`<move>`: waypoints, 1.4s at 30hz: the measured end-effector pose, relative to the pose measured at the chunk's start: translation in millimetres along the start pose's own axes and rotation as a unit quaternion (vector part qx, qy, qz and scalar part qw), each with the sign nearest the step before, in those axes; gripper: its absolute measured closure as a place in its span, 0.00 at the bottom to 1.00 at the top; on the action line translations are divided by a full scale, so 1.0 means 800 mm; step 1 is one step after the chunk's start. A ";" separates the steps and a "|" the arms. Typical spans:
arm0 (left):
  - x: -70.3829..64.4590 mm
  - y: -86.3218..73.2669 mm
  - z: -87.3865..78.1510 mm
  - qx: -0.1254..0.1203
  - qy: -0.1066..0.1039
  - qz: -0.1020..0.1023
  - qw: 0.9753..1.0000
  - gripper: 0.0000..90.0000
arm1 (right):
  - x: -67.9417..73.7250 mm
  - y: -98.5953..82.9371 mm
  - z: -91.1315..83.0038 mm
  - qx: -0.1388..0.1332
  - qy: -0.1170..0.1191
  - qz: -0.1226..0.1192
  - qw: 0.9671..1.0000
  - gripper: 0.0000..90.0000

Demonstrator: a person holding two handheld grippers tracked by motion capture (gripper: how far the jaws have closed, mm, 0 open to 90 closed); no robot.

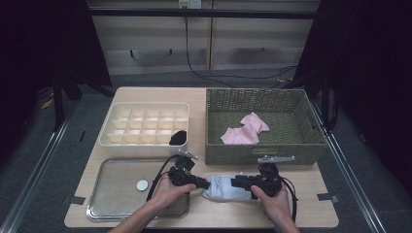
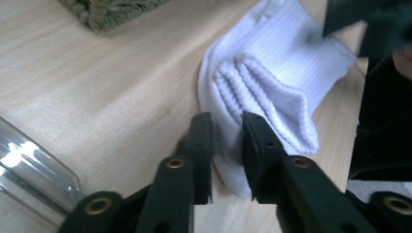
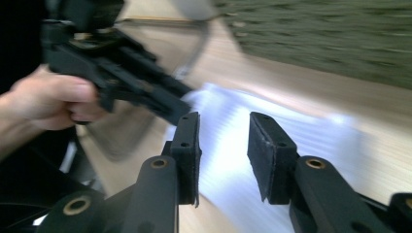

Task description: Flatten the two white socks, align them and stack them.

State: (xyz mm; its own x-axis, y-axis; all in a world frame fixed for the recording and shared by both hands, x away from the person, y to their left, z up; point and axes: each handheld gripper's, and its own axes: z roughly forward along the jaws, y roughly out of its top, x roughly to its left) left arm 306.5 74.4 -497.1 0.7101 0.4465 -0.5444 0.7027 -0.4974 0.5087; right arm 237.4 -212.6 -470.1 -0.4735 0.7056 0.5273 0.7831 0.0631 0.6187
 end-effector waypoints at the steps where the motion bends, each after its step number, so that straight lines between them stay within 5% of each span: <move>1: -0.001 -0.001 0.001 -0.002 -0.003 -0.003 1.000 0.84 | -0.004 -0.002 -0.005 0.000 -0.009 0.003 1.000 0.71; 8: 0.000 -0.002 0.001 0.010 -0.002 0.007 1.000 0.84 | -0.026 -0.018 -0.032 -0.010 -0.039 0.027 0.999 0.68; 13: -0.003 -0.004 0.003 0.002 0.006 0.007 1.000 0.85 | -0.038 -0.030 -0.028 -0.002 -0.032 0.042 0.999 0.65; 26: 0.000 -0.005 0.003 0.003 -0.001 0.009 1.000 0.86 | -0.035 -0.040 -0.013 0.023 -0.037 0.052 0.998 0.60; 31: 0.000 -0.005 0.003 0.003 -0.001 0.009 1.000 0.86 | -0.035 -0.039 -0.005 0.028 -0.017 0.062 0.998 0.63; 42: -0.002 -0.004 0.006 0.000 -0.004 0.008 1.000 0.83 | -0.038 -0.035 -0.011 0.011 -0.032 0.066 0.997 0.82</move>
State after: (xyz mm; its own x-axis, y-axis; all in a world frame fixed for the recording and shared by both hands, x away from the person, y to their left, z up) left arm 302.8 71.7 -500.9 0.7207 0.4320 -0.5421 0.6914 -0.5049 0.5168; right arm 226.2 -241.6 -498.4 -0.3387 0.7526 0.5647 0.8461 -0.0190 0.5327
